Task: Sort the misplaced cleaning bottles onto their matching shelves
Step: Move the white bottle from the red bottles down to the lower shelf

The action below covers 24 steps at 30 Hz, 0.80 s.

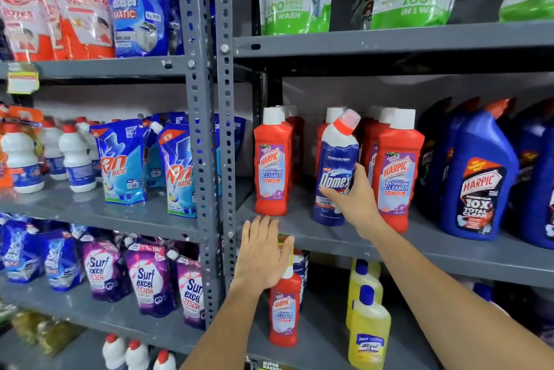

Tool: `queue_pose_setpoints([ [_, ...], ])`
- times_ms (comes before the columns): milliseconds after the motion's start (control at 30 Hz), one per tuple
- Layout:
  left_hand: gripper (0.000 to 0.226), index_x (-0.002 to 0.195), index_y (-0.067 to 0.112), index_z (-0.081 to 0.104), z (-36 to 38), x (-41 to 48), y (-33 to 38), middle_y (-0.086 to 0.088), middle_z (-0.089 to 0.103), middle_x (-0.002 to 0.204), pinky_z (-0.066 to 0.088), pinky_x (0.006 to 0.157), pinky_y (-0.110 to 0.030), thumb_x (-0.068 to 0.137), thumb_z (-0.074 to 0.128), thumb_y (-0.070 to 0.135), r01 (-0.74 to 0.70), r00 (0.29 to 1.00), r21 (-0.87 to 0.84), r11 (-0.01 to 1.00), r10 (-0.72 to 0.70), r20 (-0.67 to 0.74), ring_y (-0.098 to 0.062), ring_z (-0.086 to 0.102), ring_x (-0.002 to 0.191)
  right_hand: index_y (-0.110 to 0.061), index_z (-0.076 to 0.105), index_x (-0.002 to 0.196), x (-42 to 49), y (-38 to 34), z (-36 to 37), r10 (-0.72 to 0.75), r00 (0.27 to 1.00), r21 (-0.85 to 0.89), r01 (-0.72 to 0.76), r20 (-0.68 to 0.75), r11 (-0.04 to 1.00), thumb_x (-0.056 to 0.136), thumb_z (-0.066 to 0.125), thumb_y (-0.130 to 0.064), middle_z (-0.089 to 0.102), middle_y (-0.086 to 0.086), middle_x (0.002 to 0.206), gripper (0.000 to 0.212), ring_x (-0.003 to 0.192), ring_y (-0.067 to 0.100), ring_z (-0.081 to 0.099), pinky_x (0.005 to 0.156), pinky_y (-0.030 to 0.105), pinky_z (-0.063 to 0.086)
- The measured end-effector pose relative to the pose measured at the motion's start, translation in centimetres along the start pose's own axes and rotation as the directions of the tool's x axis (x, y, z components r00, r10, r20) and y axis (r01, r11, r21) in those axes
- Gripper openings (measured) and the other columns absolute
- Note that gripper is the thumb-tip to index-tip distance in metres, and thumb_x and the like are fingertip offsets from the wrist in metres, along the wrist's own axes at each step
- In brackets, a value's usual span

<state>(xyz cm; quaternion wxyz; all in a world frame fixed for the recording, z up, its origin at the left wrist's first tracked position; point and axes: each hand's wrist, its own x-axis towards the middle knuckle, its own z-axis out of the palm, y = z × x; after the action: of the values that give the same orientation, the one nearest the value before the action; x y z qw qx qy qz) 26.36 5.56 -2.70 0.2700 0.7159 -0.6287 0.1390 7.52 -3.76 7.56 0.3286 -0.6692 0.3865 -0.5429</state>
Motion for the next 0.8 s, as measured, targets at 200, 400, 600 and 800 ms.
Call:
queue_pose_setpoints([
  [200,0.072,0.145,0.013,0.032,-0.3,0.2,0.1,-0.005,0.034,0.153,0.003,0.122,-0.044,0.093,0.015,0.060,0.006,0.999,0.008,1.000,-0.007,0.035,-0.024,0.020,0.144,-0.019,0.047,0.132,-0.9,-0.4,-1.0,-0.012,1.000,0.031,0.012,0.000,0.999,0.076,0.087,-0.013,0.067,-0.002,0.123,0.069,0.106,0.010,0.066,0.096,0.042,0.056],
  [400,0.068,0.151,0.009,0.023,-1.5,0.1,0.3,-0.008,0.026,0.159,0.001,0.122,-0.041,0.099,0.020,0.053,-0.009,0.997,0.023,1.000,0.007,0.079,-0.023,0.012,0.148,-0.027,0.044,0.127,-2.4,-1.5,-2.8,-0.058,0.998,0.064,0.055,0.035,0.996,0.076,0.087,-0.012,0.064,-0.005,0.122,0.069,0.115,0.015,0.064,0.101,0.046,0.054],
  [600,0.078,0.154,0.008,0.013,-1.9,-3.4,0.7,-0.010,0.011,0.163,-0.001,0.122,-0.039,0.092,0.007,0.056,-0.013,1.000,0.094,0.995,0.013,-0.004,-0.023,0.001,0.151,-0.026,0.044,0.125,-4.9,-2.2,-4.3,-0.094,0.989,0.145,0.078,0.110,0.986,0.077,0.087,-0.014,0.065,-0.011,0.117,0.065,0.102,-0.008,0.064,0.089,0.026,0.055],
  [800,0.082,0.153,0.004,0.007,-0.9,-7.6,1.8,-0.015,0.008,0.163,0.006,0.122,-0.041,0.093,0.011,0.060,0.094,0.996,0.059,0.994,-0.094,0.002,-0.026,0.004,0.150,-0.027,0.048,0.130,-8.5,-0.6,-5.0,-0.124,0.971,0.153,0.094,0.206,0.984,0.072,0.091,-0.018,0.067,-0.015,0.120,0.073,0.107,-0.002,0.066,0.093,0.029,0.055],
])
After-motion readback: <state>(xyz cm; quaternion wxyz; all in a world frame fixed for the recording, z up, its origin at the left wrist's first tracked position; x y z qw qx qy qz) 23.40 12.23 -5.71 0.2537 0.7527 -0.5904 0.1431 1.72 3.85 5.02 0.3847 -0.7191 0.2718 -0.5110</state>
